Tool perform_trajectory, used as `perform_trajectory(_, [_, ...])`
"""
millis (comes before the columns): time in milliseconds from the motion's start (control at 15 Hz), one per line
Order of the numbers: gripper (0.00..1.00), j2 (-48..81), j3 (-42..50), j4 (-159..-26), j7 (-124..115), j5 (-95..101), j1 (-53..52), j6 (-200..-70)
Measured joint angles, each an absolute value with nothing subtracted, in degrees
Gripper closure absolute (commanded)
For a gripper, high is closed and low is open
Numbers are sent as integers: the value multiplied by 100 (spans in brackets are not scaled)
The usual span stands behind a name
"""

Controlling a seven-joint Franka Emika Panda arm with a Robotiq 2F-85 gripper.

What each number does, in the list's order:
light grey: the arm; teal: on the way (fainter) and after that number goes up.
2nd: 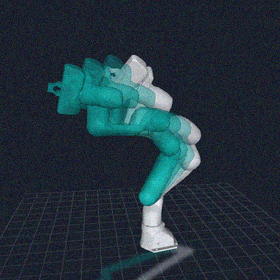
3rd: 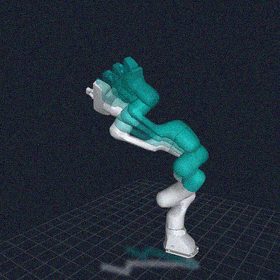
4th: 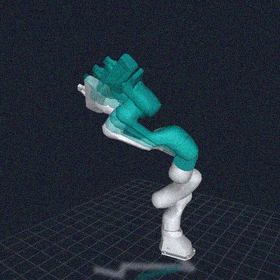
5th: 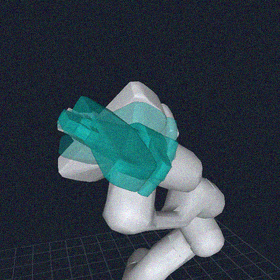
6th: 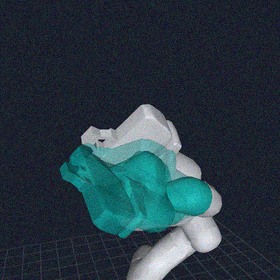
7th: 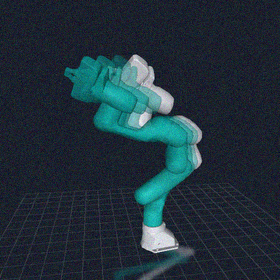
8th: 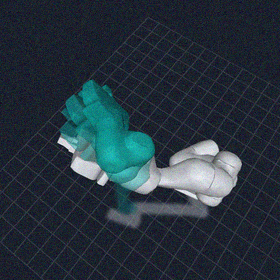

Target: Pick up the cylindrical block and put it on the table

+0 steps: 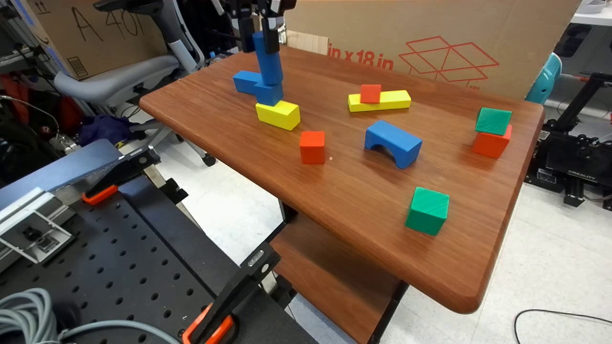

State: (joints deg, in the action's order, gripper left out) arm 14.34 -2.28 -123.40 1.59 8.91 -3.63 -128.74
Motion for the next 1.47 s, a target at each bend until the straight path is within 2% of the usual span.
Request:
perform_trajectory(733, [92, 1604, -229, -11524, 26, 866, -363, -12716])
perform_trajectory(1467, [92, 3660, -226, -9056, -159, 854, -403, -11521])
